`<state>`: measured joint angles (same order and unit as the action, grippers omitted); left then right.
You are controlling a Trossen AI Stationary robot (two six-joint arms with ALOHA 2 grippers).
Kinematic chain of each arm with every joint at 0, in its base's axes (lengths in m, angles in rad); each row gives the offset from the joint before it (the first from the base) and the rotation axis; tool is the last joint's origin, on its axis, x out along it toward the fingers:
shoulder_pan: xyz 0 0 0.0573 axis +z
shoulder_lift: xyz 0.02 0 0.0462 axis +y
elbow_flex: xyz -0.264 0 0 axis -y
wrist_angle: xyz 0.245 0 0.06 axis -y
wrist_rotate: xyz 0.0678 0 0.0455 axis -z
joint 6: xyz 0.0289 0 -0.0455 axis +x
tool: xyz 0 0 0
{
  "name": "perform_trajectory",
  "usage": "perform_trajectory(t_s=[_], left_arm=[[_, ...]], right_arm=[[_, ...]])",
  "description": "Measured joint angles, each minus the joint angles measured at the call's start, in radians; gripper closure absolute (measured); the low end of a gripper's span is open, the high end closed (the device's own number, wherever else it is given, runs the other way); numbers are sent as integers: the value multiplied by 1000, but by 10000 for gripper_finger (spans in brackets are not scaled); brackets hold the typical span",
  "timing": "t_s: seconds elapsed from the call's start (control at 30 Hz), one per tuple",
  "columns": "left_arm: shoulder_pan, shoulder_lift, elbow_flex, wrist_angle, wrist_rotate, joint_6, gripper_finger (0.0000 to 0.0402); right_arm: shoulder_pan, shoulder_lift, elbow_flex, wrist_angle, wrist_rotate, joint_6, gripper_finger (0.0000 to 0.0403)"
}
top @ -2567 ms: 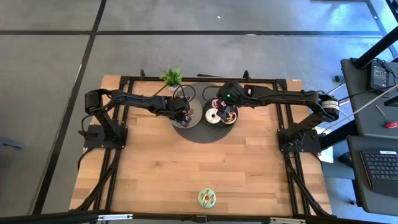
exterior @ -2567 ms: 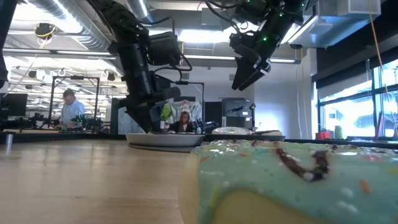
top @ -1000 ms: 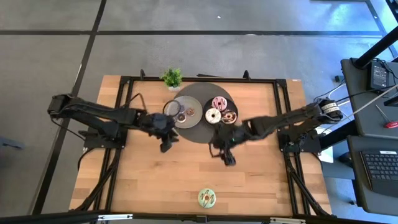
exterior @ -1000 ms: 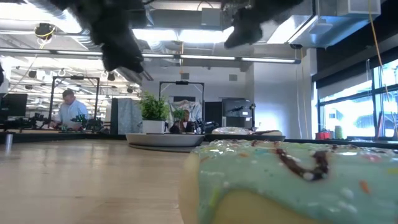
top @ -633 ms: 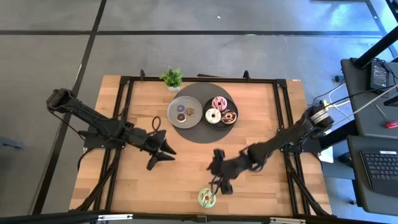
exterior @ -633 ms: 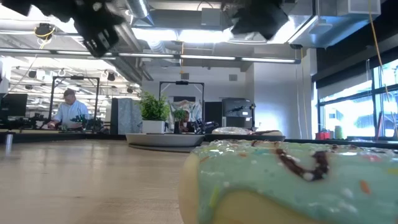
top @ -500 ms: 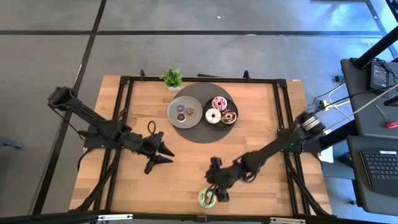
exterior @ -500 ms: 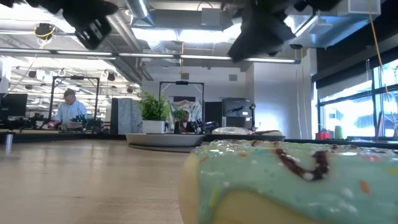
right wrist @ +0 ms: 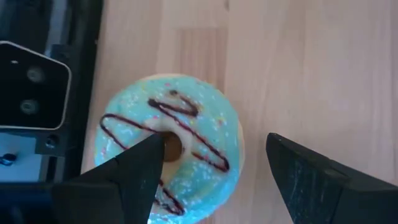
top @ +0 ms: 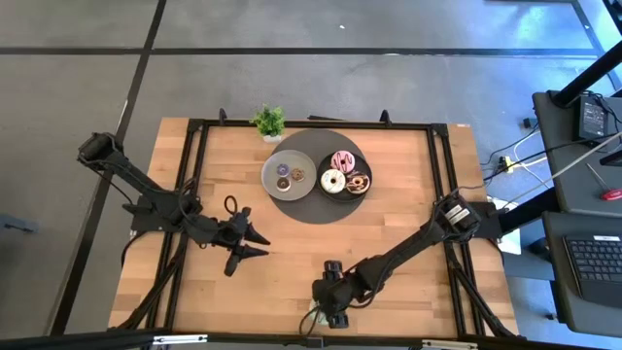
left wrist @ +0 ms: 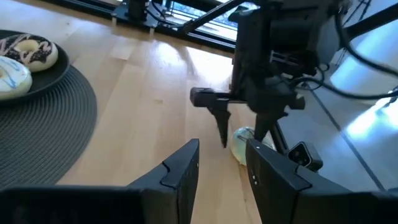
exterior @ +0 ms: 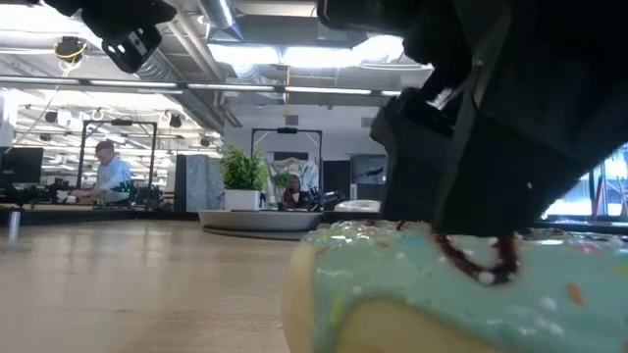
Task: Pick & Place donuts
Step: Put the big green donut on the black plate
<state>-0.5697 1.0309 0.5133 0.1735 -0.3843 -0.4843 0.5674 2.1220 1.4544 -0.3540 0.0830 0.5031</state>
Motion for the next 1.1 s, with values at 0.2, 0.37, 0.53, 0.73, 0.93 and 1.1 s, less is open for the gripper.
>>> perform_trajectory(t_s=[0.2,0.37,0.53,0.73,0.93,1.1], left_arm=[[0,0,0,1,2,0,274],[0,0,0,-11,1,0,274],[-14,-46,0,-57,-26,35,274],[-8,-226,0,-226,-147,49,274],[156,-344,0,-210,10,174,274],[385,-348,0,-202,248,252,274]], right_arm=[[0,1,0,-24,-1,13,120],[0,1,0,3,-3,69,120],[0,1,0,3,-6,67,120],[0,1,-2,-12,-2,126,120],[-4,1,-3,-26,2,147,120],[-11,1,-3,-32,2,150,120]])
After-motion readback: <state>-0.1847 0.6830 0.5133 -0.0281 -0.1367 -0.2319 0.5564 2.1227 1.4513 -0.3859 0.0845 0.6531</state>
